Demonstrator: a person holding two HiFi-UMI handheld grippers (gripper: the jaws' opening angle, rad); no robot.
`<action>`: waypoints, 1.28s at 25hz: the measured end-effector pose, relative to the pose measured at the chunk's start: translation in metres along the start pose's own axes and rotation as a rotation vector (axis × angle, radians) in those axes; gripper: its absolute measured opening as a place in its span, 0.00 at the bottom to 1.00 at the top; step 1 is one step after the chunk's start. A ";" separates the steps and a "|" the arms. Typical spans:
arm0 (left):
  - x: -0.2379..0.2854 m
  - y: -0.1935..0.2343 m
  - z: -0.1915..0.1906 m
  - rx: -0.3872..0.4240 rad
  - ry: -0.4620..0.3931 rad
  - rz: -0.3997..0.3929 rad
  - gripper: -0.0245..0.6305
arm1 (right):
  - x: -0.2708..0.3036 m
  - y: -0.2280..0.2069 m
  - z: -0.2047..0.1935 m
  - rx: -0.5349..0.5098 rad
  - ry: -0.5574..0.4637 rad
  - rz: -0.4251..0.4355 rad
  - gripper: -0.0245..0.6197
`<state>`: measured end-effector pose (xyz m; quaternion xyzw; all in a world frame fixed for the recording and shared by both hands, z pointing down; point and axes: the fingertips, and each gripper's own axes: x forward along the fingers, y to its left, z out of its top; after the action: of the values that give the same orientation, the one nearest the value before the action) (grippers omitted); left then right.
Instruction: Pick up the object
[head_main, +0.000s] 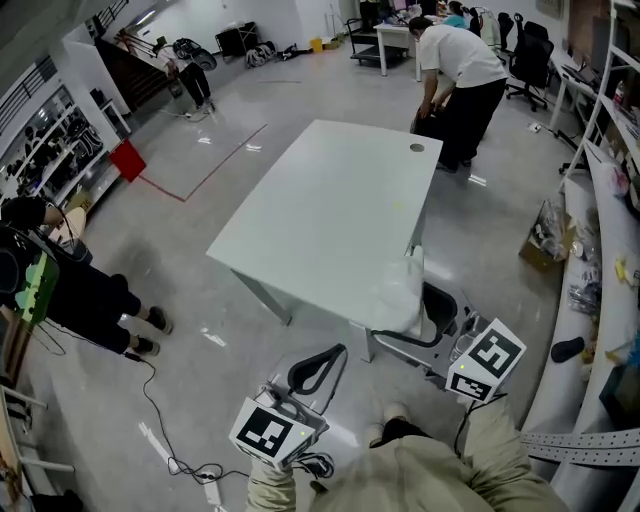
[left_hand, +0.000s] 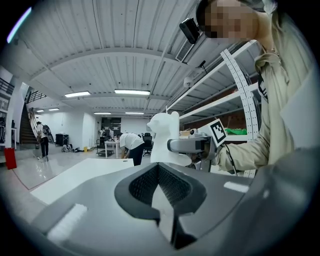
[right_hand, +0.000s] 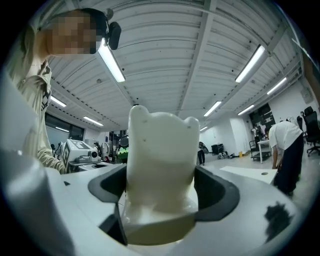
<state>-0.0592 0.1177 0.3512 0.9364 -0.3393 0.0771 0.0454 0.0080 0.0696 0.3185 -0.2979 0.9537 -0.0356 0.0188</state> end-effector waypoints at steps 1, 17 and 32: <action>-0.001 -0.004 0.002 0.000 -0.003 0.004 0.05 | -0.004 0.002 0.003 -0.008 -0.003 0.001 0.71; 0.005 -0.056 0.007 0.002 -0.005 0.025 0.05 | -0.063 0.012 0.008 -0.039 0.002 0.023 0.71; 0.000 -0.063 0.009 0.002 -0.011 0.048 0.05 | -0.068 0.019 0.009 -0.045 -0.011 0.054 0.71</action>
<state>-0.0176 0.1652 0.3406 0.9285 -0.3618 0.0733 0.0409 0.0534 0.1230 0.3085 -0.2727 0.9619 -0.0121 0.0183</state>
